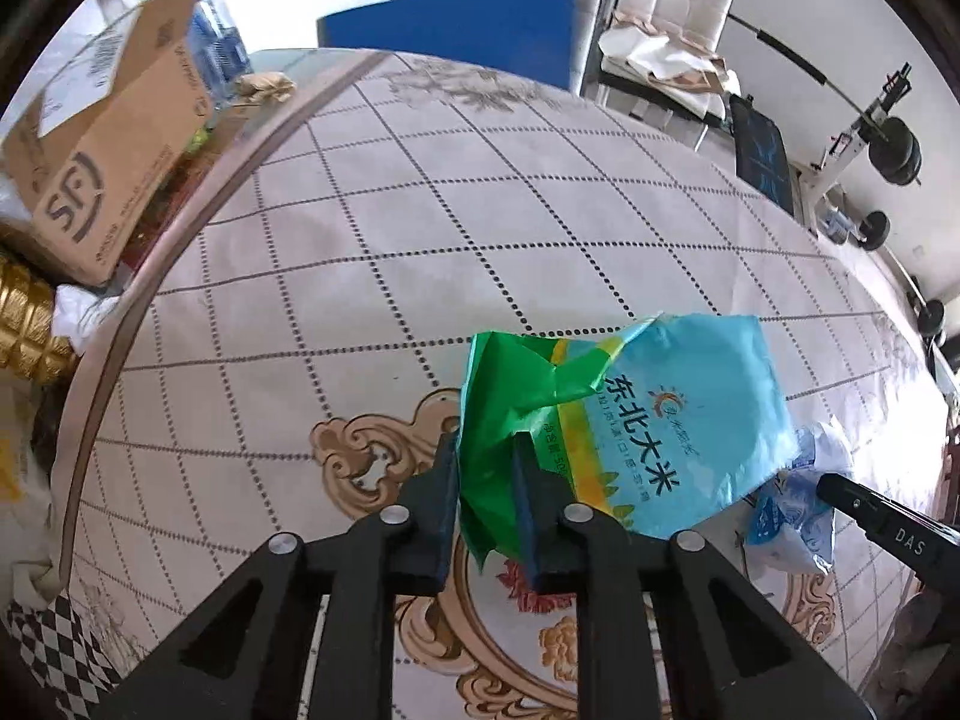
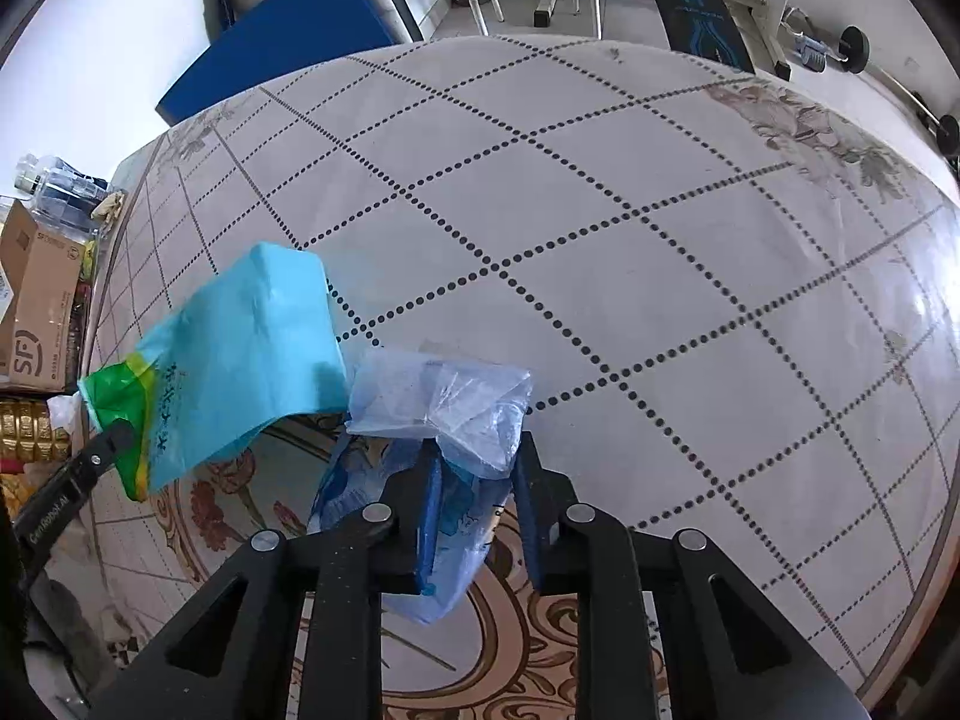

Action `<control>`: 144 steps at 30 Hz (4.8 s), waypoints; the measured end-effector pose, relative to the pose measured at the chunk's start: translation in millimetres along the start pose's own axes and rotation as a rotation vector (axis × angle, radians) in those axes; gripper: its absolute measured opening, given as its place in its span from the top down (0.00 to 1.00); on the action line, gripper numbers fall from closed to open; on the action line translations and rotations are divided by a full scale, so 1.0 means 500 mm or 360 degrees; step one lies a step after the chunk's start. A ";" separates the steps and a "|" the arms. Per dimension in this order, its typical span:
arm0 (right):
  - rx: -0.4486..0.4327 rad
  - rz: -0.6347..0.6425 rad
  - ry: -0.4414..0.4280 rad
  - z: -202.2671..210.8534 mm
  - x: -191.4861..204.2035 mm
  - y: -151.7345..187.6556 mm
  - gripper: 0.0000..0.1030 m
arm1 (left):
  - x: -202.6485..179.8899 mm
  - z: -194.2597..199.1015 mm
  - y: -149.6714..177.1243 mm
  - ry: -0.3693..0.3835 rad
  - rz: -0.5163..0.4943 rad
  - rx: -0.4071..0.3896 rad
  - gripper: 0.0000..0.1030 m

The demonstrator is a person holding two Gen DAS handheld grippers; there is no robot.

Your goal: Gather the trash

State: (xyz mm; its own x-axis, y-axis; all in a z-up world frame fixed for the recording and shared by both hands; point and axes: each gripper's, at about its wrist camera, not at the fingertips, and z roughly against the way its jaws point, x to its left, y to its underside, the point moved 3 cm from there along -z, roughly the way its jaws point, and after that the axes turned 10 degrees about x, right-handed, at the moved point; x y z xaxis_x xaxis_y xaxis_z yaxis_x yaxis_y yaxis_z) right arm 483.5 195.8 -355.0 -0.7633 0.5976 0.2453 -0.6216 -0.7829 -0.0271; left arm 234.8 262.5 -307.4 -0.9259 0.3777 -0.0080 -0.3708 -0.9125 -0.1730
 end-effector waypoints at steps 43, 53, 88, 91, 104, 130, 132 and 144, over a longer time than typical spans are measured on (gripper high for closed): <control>0.0469 -0.0114 -0.0094 -0.135 -0.077 1.281 0.83 | 0.293 0.037 1.105 0.0132 0.0195 0.0523 0.93; 0.0398 -0.0213 0.0069 -0.544 -0.199 1.180 0.83 | 0.255 -0.459 1.060 0.0188 0.0347 0.0684 0.92; 0.0440 -0.0035 0.0324 -0.670 -0.204 1.170 0.04 | 0.218 -0.478 1.099 -0.0165 -0.0173 0.0688 0.03; 0.0410 -0.0052 0.0338 -0.592 -0.192 1.189 0.04 | 0.211 -0.422 1.102 -0.0136 -0.0231 0.0698 0.02; 0.0337 -0.0296 0.0117 -0.114 -0.085 1.280 0.04 | 0.191 0.001 1.029 0.0087 -0.0548 0.0612 0.02; 0.0040 -0.0328 -0.0343 0.464 0.064 1.457 0.04 | 0.187 0.543 1.025 0.0556 -0.0824 0.0360 0.02; 0.0031 -0.0319 -0.0353 0.477 0.062 1.462 0.04 | 0.189 0.555 1.028 0.0565 -0.0824 0.0349 0.02; -0.0005 -0.0278 -0.0386 0.520 0.079 1.487 0.03 | 0.180 0.606 1.040 0.0600 -0.0852 0.0296 0.02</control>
State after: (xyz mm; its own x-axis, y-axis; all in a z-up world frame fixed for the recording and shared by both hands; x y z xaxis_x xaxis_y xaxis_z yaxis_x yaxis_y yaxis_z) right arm 36.8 -407.6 -113.3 -0.5807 0.6644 0.4706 -0.7409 -0.6708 0.0329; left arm -63.5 -225.8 -99.8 -0.5353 0.7830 -0.3168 -0.8084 -0.5837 -0.0767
